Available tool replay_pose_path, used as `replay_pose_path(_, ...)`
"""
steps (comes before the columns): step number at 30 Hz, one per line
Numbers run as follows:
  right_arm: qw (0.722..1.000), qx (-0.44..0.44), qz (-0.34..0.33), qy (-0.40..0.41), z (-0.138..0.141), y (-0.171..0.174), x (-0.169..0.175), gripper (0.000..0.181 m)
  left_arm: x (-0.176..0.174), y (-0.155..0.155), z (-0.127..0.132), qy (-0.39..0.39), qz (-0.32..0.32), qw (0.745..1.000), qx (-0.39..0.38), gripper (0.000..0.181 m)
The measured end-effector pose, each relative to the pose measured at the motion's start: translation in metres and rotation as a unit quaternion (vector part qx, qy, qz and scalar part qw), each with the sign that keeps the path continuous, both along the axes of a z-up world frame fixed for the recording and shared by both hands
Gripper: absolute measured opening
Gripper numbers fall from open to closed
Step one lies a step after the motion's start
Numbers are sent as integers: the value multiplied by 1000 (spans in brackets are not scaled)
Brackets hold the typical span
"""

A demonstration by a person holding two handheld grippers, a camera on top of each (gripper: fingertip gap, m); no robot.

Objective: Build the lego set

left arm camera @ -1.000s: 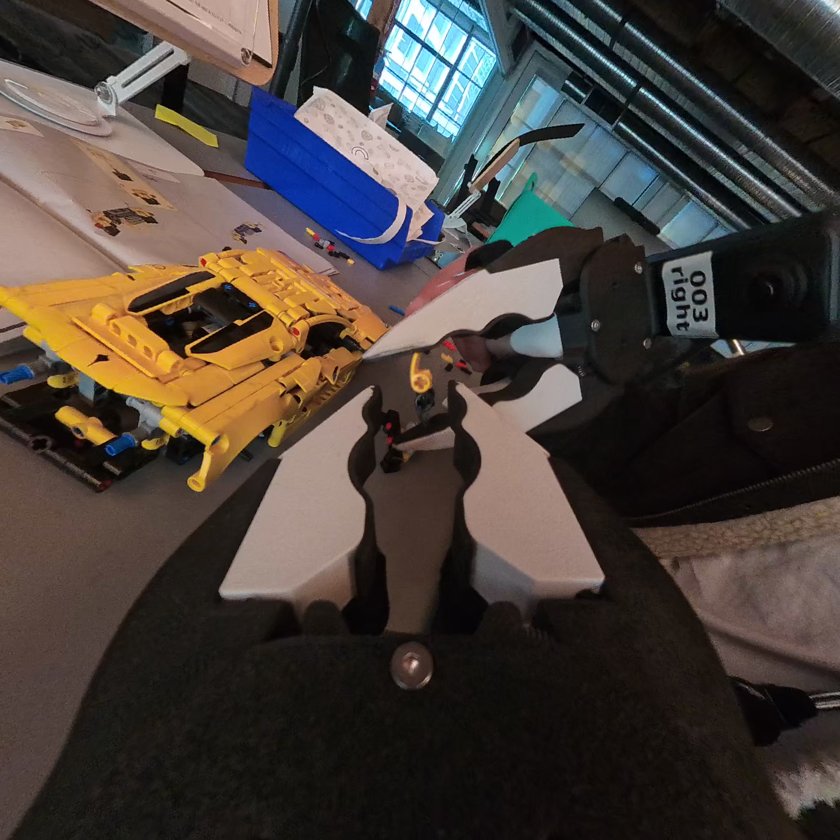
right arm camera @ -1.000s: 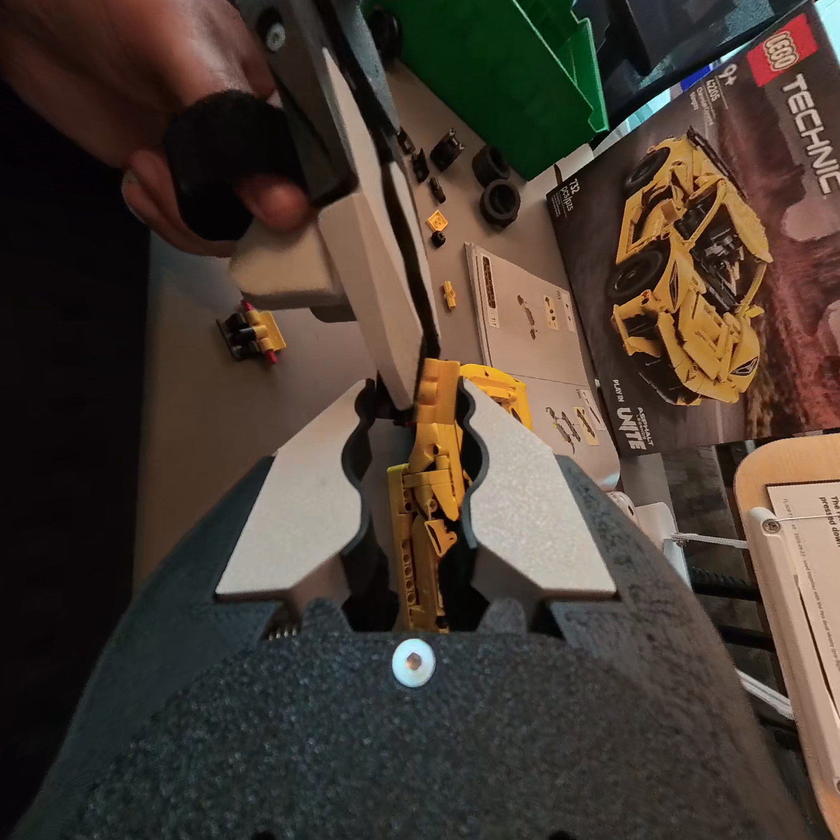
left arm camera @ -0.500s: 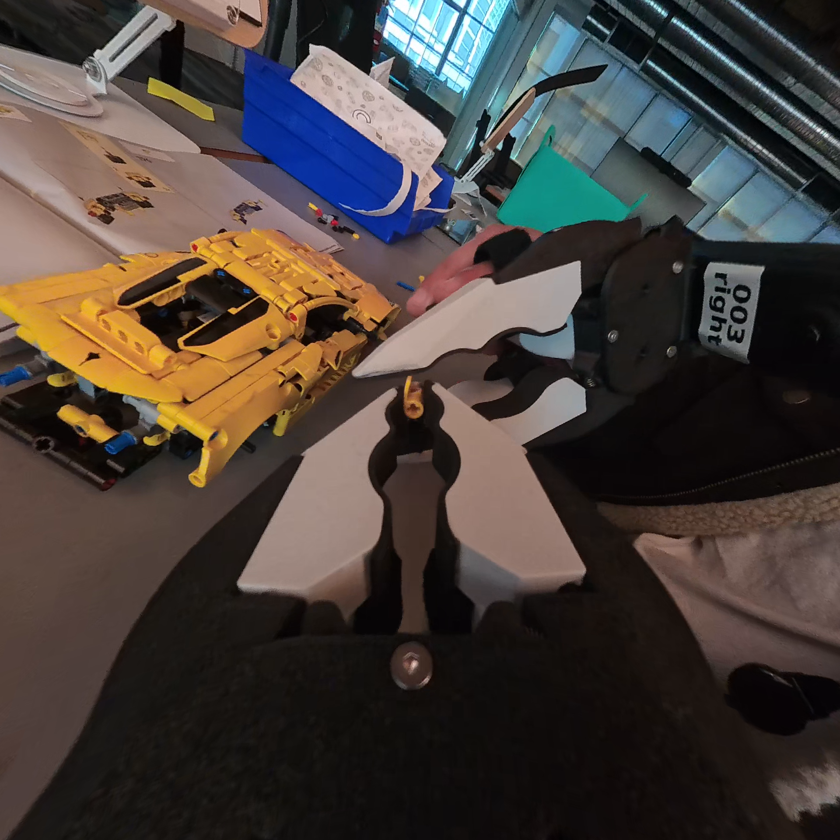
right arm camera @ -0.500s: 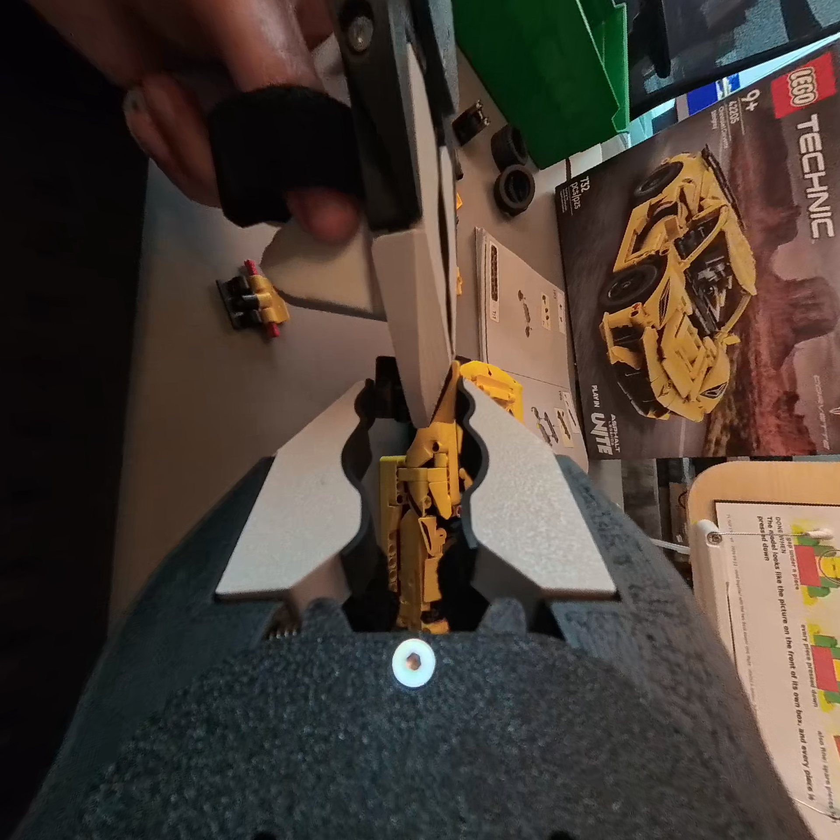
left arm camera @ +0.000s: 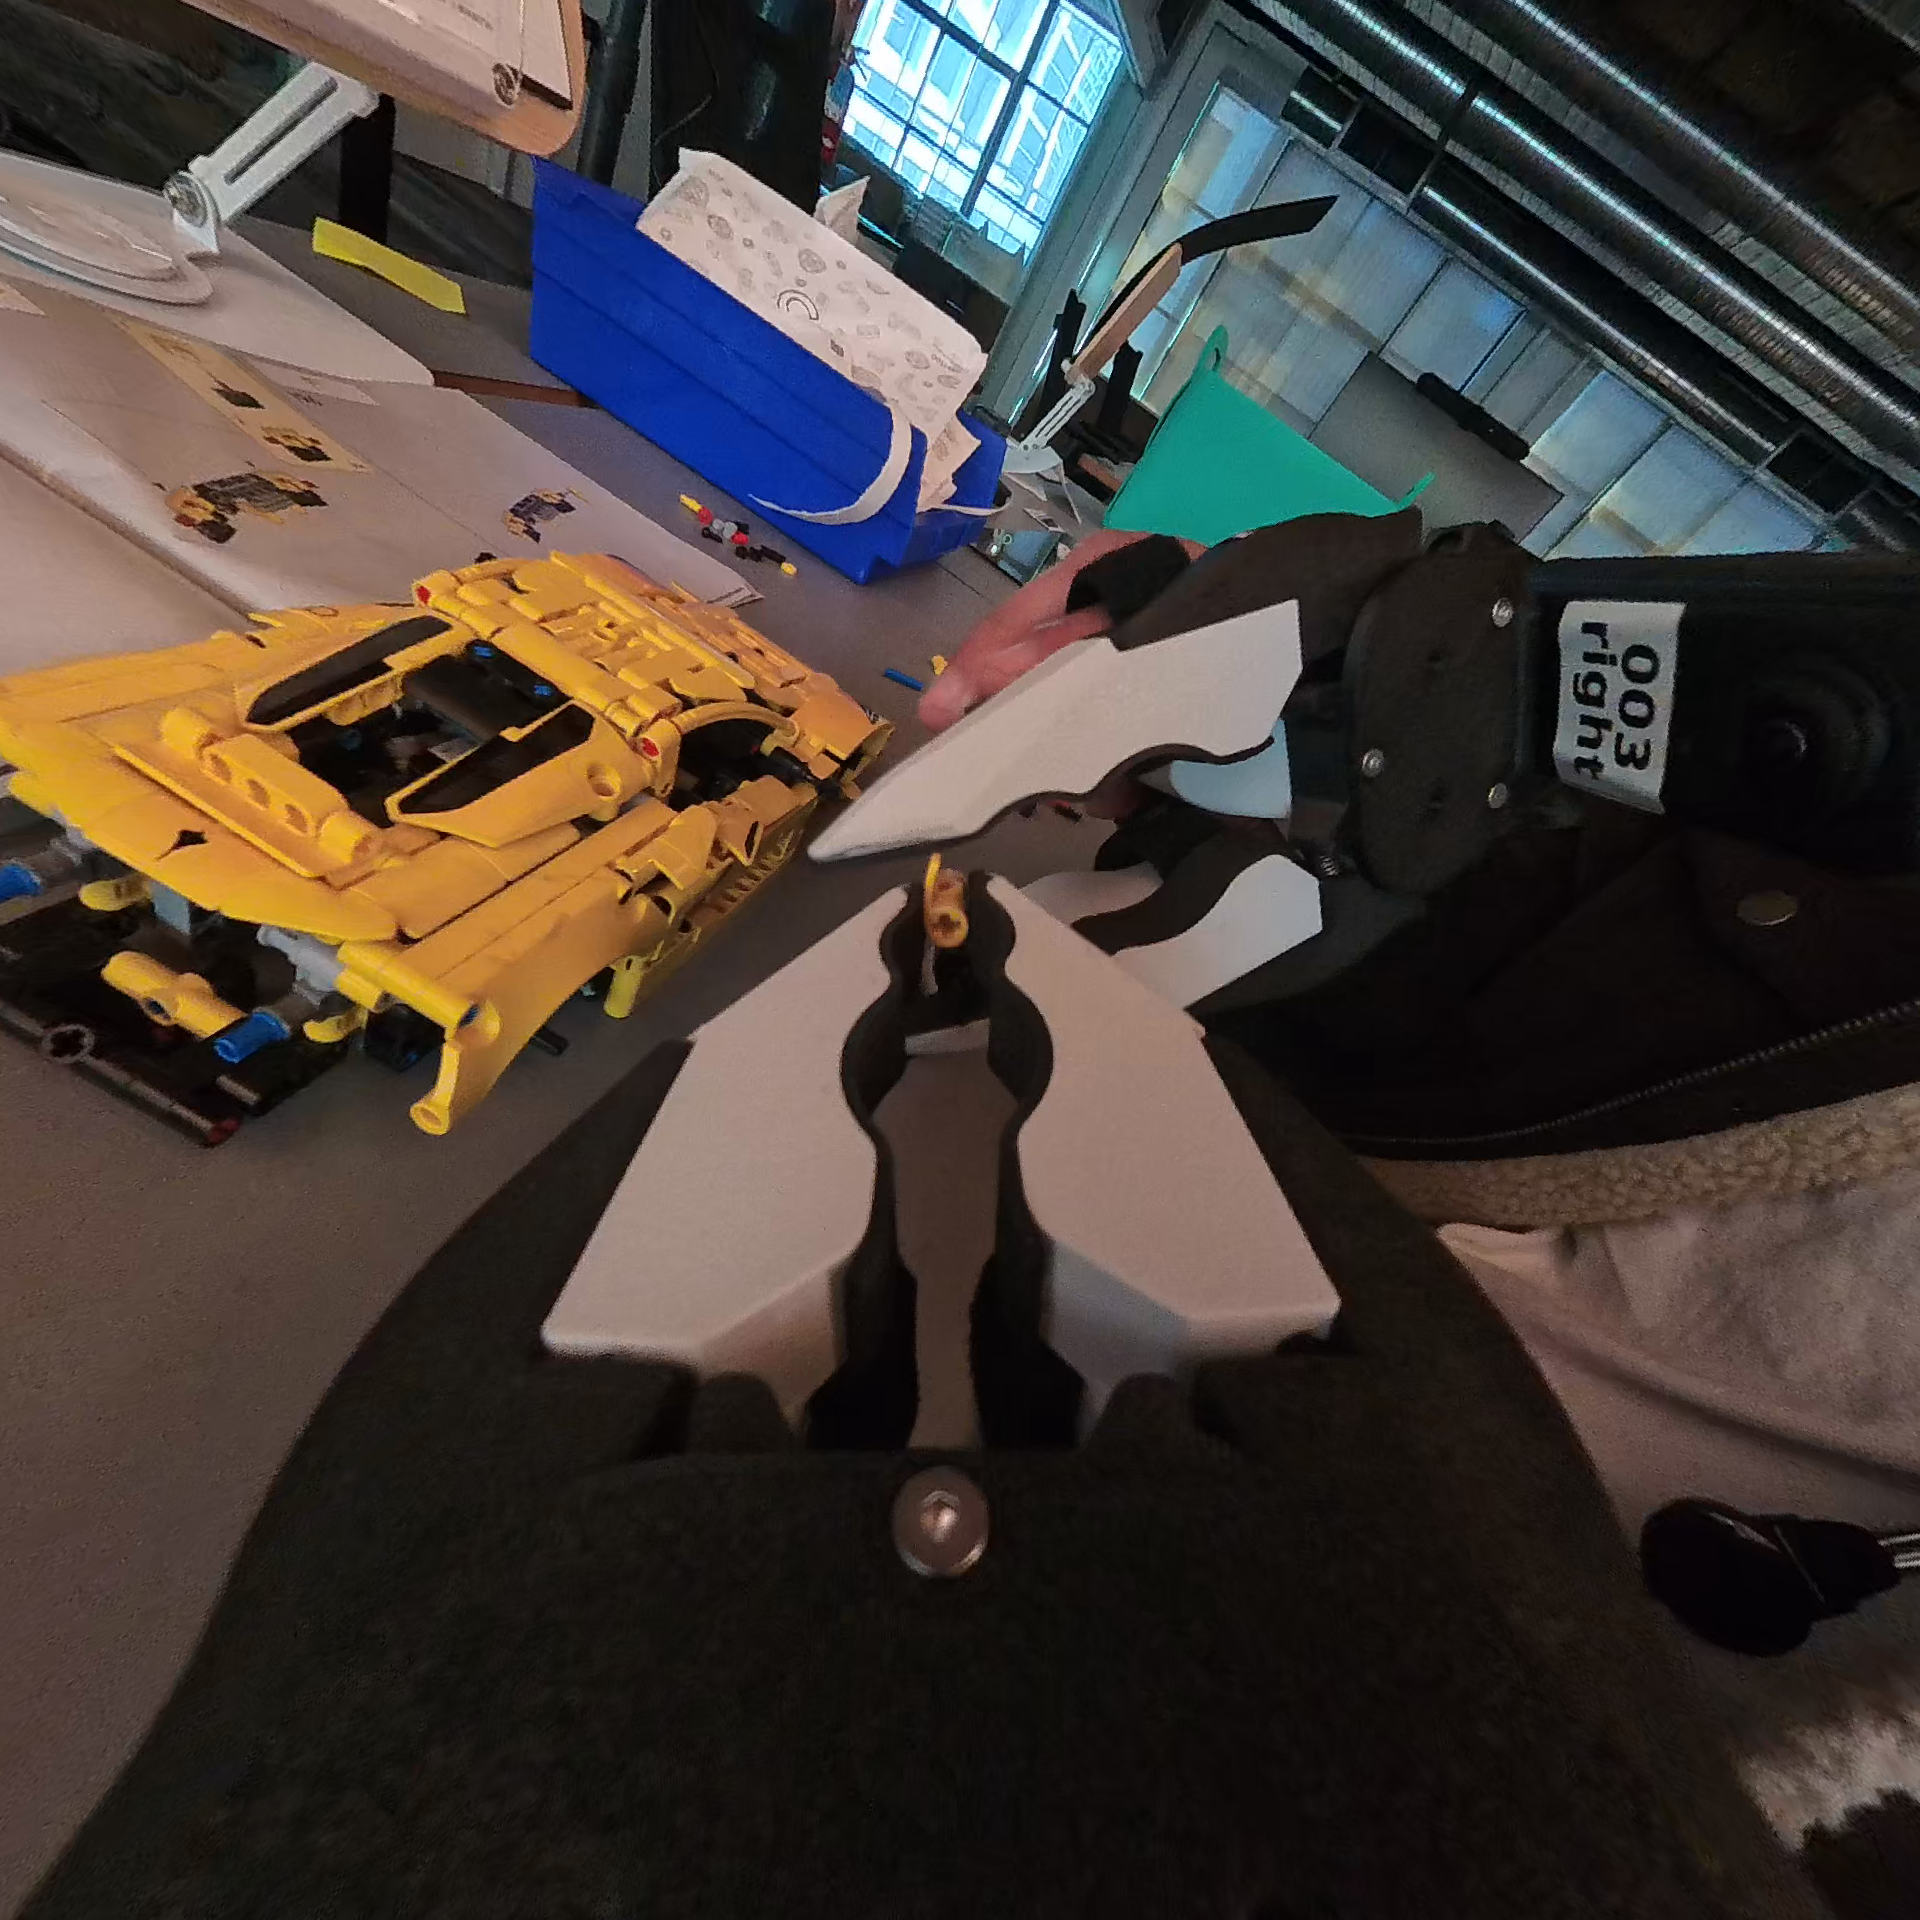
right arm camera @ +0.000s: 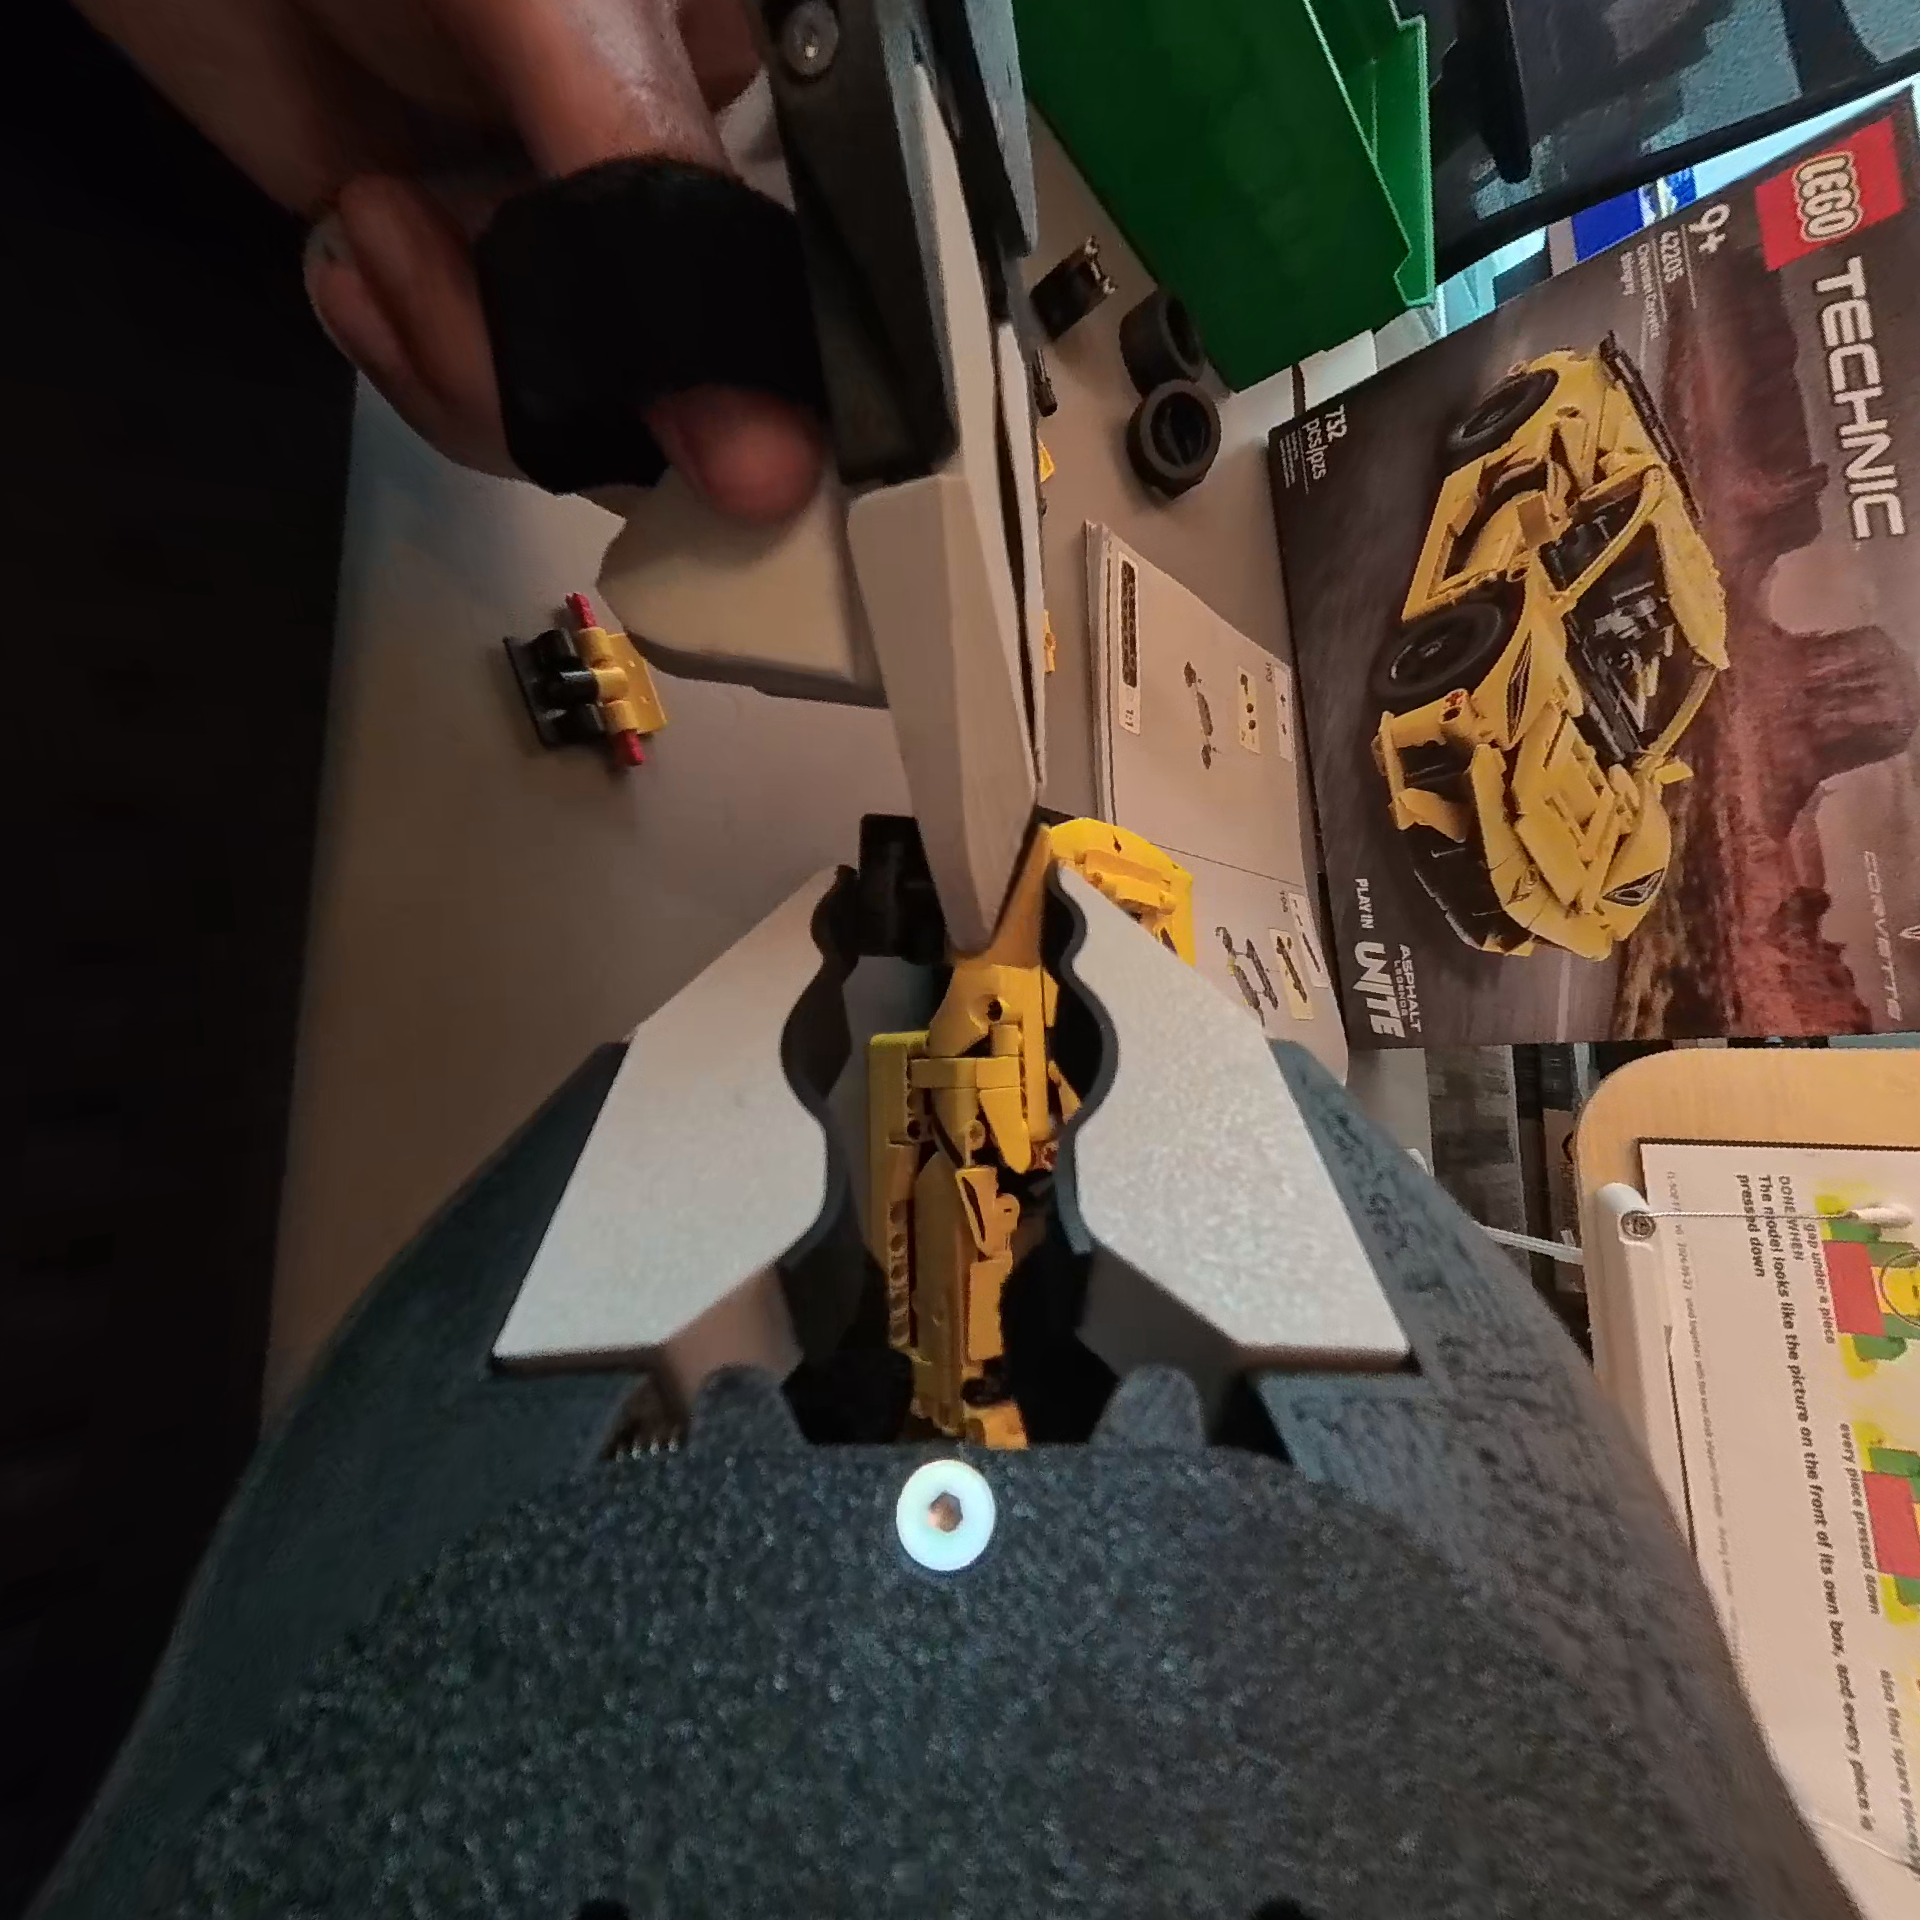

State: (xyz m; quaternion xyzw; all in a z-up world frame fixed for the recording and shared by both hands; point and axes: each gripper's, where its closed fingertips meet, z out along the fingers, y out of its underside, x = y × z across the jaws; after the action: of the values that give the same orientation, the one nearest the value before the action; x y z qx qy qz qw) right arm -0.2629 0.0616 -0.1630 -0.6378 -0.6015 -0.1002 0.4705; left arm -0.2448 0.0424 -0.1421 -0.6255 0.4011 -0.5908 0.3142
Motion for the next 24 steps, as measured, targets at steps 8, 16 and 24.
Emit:
replay_pose_path(8,1000,-8,2,2,-2,-1,-1,34,1,-1,-2,6,-2,1000,-1,7)
replay_pose_path(16,993,-74,-26,85,2,-17,8,53,-8,2,2,-8,0,1000,-23,6)
replay_pose_path(24,917,-275,-130,257,-5,-71,147,33,-19,3,22,-77,-10,996,-46,6)
